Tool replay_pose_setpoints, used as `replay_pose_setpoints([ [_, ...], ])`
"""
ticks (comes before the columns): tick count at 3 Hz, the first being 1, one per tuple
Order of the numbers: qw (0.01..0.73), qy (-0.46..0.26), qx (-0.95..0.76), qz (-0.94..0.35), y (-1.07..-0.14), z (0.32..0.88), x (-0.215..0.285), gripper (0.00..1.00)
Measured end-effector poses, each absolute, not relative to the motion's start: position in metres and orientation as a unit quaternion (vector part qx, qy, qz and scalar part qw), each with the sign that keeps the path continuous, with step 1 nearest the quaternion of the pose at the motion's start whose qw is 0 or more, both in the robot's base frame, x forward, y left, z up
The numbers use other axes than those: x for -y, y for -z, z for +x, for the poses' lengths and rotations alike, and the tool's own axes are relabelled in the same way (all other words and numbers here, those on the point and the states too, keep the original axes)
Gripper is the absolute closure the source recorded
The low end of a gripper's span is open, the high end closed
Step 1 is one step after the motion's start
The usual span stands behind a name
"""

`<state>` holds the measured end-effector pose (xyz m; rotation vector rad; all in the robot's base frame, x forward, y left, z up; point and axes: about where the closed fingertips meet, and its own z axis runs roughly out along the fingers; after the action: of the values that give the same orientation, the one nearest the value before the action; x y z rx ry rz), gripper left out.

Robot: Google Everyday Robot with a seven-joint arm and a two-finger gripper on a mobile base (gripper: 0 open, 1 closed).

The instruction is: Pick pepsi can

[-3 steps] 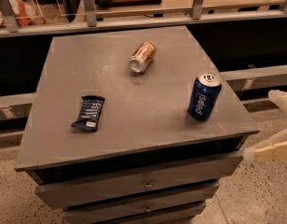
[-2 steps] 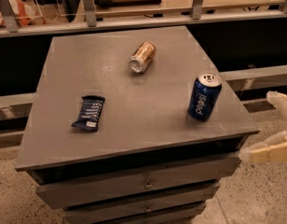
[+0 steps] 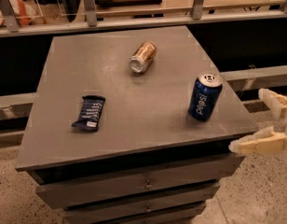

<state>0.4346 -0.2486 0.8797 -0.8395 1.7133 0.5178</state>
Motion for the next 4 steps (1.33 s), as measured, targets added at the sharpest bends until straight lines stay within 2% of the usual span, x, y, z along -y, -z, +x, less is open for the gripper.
replay_pose_setpoints([
  [4, 0.602, -0.253, -0.669, -0.355, -0.863, 0.515, 0.203, 0.0],
])
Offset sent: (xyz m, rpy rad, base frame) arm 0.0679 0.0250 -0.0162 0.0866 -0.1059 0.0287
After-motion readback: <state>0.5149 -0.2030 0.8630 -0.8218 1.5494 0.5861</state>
